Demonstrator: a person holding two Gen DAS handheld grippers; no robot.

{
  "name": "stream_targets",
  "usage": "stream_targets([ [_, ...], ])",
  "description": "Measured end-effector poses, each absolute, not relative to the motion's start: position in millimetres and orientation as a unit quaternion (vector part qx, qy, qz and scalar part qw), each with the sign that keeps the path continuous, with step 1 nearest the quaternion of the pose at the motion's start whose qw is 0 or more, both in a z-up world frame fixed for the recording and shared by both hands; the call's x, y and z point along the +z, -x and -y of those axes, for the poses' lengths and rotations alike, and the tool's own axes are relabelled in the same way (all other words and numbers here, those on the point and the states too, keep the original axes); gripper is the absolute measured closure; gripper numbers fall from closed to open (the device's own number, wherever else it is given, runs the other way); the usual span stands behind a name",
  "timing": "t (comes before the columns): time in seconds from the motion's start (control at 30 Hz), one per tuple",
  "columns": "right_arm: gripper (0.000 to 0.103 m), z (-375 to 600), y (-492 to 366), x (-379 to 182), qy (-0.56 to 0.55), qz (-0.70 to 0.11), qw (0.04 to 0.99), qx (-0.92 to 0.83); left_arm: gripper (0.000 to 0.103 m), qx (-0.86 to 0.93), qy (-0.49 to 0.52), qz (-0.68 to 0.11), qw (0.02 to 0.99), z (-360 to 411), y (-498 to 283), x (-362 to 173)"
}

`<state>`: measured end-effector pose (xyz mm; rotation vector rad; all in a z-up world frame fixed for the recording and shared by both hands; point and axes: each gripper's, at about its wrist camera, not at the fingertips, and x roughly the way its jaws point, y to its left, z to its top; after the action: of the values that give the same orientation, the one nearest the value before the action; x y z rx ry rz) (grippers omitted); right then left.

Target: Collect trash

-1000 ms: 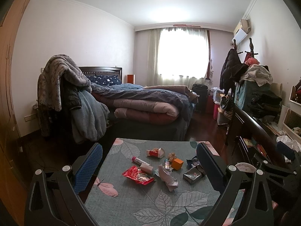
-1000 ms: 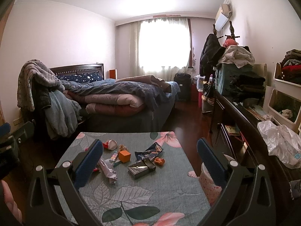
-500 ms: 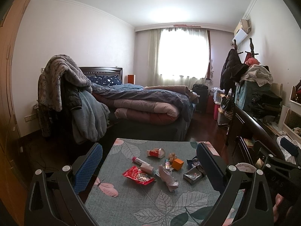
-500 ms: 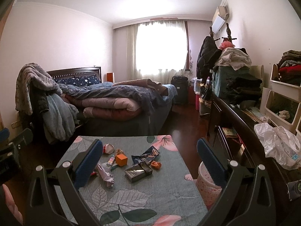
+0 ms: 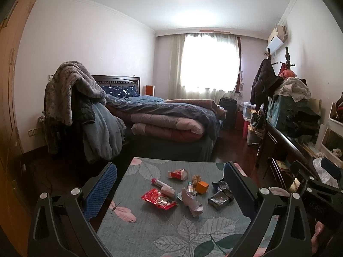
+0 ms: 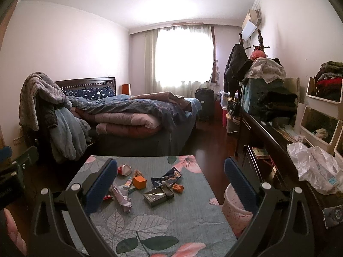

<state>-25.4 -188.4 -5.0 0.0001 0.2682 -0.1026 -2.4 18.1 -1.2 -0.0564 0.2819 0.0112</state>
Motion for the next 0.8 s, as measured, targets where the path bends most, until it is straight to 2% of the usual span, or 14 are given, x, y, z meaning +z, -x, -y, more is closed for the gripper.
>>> stream_targets([
  [0.8,0.003,180,22,6,0.005,-0.142,0.989,-0.033,0.004,0.017,0.028,-0.148,0.988,-12,4,3],
])
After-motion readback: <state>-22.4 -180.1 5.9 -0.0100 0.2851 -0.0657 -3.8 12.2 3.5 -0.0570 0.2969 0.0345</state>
